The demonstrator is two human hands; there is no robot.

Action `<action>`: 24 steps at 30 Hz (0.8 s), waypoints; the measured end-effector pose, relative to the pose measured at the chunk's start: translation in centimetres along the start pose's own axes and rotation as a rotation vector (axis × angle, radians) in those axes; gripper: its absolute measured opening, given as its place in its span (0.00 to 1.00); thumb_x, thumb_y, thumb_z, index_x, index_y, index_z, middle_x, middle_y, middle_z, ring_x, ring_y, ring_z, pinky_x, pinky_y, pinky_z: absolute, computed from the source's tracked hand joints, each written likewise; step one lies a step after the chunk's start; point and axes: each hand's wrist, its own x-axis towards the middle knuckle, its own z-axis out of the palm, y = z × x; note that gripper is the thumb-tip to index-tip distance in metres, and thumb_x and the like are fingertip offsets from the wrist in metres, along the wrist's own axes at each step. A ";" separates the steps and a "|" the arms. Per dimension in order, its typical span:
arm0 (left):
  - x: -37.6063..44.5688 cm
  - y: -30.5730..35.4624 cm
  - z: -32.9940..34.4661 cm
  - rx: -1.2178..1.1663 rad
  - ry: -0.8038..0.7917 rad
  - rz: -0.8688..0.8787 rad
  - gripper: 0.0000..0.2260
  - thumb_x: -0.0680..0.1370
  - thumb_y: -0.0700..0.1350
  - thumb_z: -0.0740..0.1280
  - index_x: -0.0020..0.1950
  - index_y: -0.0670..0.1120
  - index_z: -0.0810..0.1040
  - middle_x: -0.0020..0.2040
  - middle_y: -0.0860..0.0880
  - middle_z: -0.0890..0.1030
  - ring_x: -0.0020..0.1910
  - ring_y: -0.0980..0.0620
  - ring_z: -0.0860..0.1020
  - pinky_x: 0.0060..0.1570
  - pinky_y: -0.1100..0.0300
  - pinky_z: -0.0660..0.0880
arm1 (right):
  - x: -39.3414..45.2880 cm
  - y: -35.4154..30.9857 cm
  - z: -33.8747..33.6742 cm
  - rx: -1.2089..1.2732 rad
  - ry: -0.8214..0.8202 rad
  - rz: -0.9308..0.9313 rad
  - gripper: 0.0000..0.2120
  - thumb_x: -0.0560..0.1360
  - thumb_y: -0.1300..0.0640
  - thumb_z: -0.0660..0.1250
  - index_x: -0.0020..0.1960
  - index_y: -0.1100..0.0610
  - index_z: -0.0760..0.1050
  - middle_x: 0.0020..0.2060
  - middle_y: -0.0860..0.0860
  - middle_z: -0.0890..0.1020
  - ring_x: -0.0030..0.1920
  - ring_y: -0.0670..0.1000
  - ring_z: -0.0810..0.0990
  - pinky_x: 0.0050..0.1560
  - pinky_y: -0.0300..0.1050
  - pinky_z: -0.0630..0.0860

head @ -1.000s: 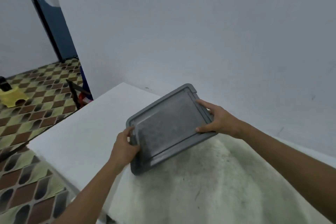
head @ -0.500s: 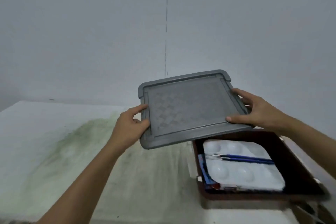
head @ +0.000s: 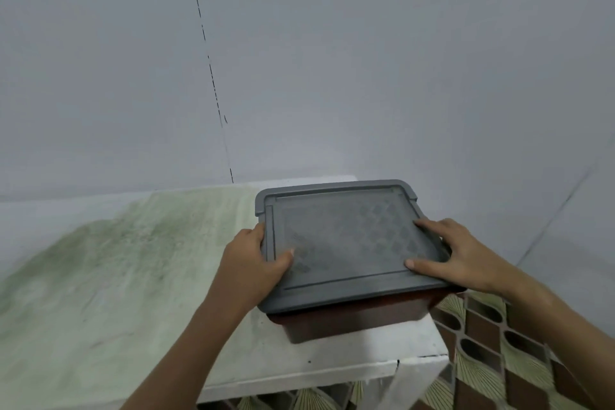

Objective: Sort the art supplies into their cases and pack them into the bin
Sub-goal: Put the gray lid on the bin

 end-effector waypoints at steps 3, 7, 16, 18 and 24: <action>-0.3 0.2 0.9 0.047 0.025 0.007 0.22 0.73 0.60 0.66 0.62 0.50 0.72 0.42 0.54 0.70 0.39 0.58 0.70 0.34 0.69 0.64 | 0.2 0.5 0.2 -0.010 0.020 0.008 0.52 0.53 0.22 0.63 0.72 0.43 0.60 0.57 0.45 0.65 0.61 0.46 0.63 0.63 0.44 0.65; -0.3 0.2 1.7 0.102 0.069 -0.001 0.21 0.72 0.61 0.64 0.58 0.48 0.73 0.42 0.52 0.71 0.44 0.51 0.70 0.41 0.61 0.67 | 0.0 1.0 0.7 -0.029 0.001 0.024 0.53 0.52 0.20 0.61 0.72 0.44 0.61 0.60 0.47 0.63 0.66 0.49 0.60 0.69 0.51 0.64; -0.9 0.5 2.1 0.297 0.064 -0.046 0.22 0.74 0.63 0.61 0.58 0.49 0.75 0.59 0.50 0.72 0.52 0.51 0.64 0.52 0.56 0.65 | -0.7 1.1 0.9 -0.060 -0.034 0.040 0.51 0.57 0.21 0.59 0.73 0.46 0.61 0.63 0.48 0.62 0.67 0.51 0.59 0.68 0.52 0.64; -1.2 0.4 2.3 0.300 0.060 -0.044 0.22 0.74 0.63 0.61 0.58 0.49 0.75 0.58 0.50 0.72 0.50 0.53 0.61 0.53 0.55 0.67 | -0.9 1.3 1.1 -0.053 -0.025 0.041 0.47 0.62 0.24 0.62 0.73 0.47 0.61 0.64 0.48 0.62 0.68 0.51 0.58 0.69 0.52 0.64; -1.2 0.6 2.2 0.277 0.073 -0.058 0.21 0.74 0.62 0.60 0.58 0.49 0.76 0.57 0.51 0.72 0.50 0.53 0.61 0.55 0.54 0.67 | -0.4 1.3 1.5 0.005 0.040 0.034 0.37 0.64 0.31 0.66 0.69 0.45 0.65 0.62 0.47 0.61 0.67 0.51 0.58 0.68 0.52 0.62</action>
